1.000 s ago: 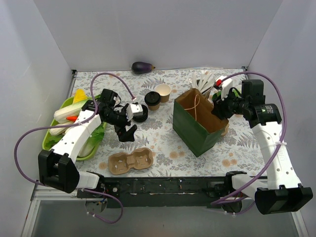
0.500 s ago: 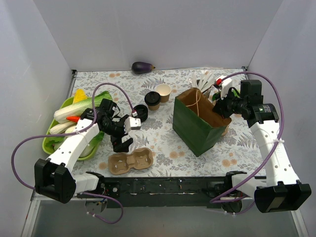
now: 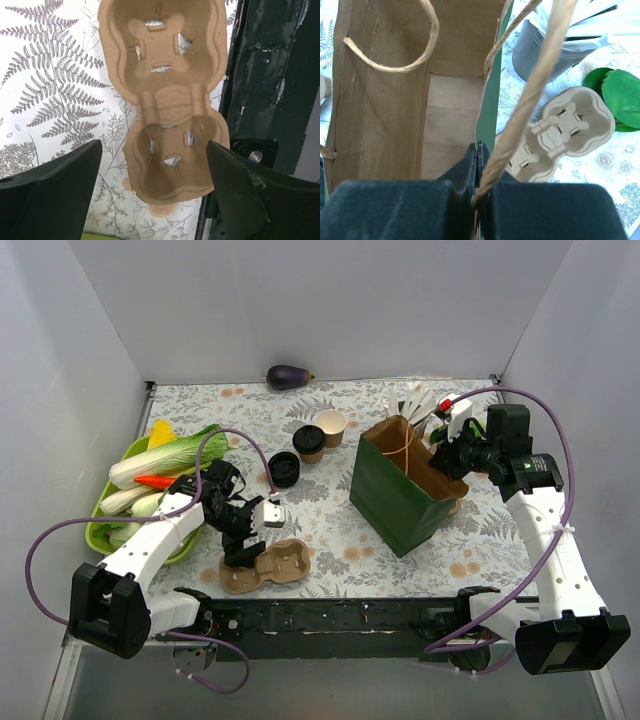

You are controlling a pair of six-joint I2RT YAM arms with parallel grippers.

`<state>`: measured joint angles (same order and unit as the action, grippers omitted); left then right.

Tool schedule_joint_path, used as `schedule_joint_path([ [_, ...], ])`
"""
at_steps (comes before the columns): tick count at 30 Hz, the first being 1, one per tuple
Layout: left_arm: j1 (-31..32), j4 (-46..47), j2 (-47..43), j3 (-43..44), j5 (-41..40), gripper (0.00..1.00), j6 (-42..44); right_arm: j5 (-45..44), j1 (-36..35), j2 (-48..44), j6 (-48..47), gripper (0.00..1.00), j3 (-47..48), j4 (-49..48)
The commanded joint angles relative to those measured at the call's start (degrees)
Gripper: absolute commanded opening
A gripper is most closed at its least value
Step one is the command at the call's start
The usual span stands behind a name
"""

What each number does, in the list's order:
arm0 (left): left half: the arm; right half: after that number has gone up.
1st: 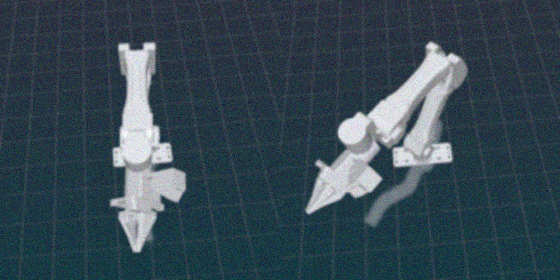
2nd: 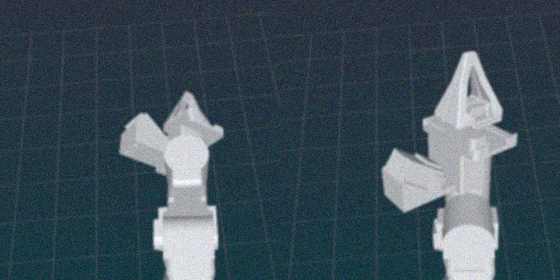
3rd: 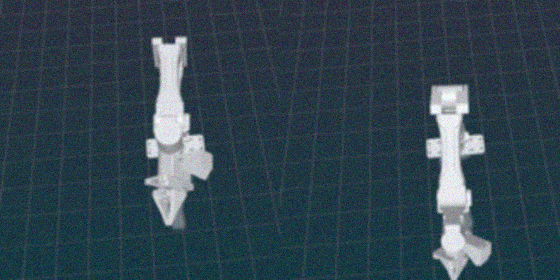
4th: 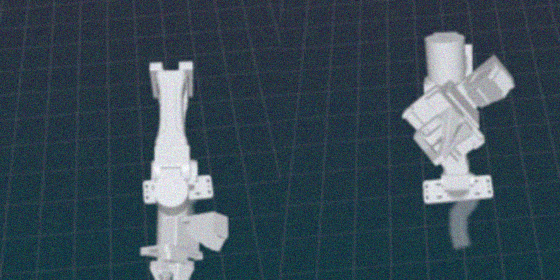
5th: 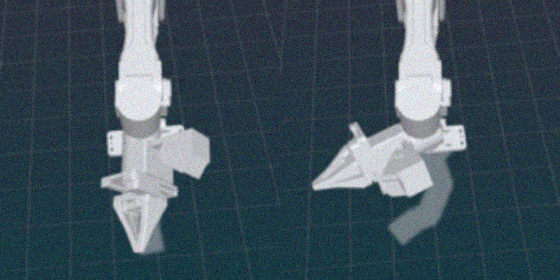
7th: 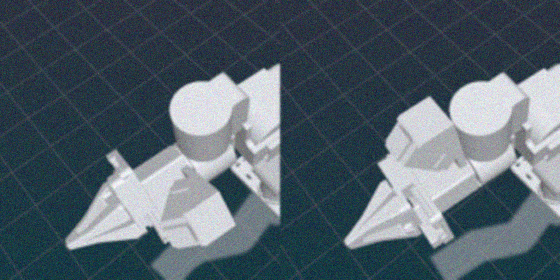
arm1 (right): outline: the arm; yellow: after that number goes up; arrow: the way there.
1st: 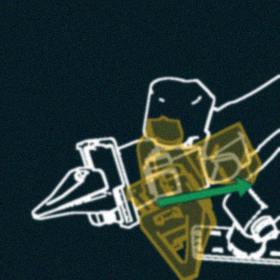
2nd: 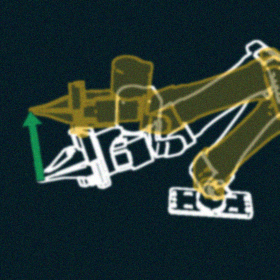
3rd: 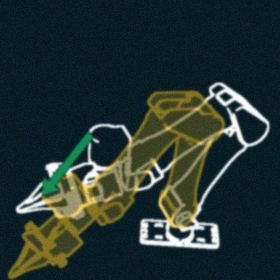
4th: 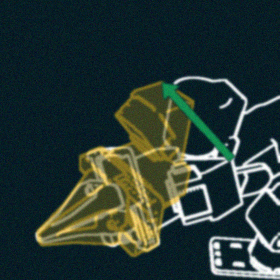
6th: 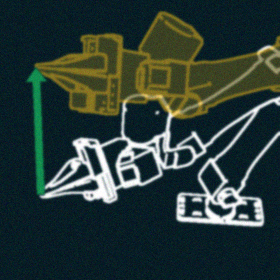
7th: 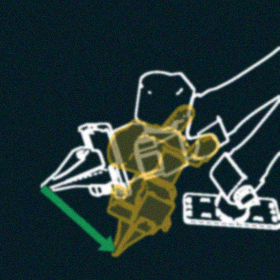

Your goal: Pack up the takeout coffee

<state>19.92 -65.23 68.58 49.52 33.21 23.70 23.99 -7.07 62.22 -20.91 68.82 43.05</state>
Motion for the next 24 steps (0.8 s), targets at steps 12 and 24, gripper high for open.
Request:
schedule_joint_path([
  [12,1.0,4.5,-2.7,-4.1,4.1,0.6,-1.2,-0.1,0.7,-0.7,1.4,0.01,-1.1,-1.7],
  [24,2.7,9.1,-2.7,-7.3,4.7,0.51,-6.1,-0.2,1.4,0.0,1.3,0.01,-0.3,-1.7],
])
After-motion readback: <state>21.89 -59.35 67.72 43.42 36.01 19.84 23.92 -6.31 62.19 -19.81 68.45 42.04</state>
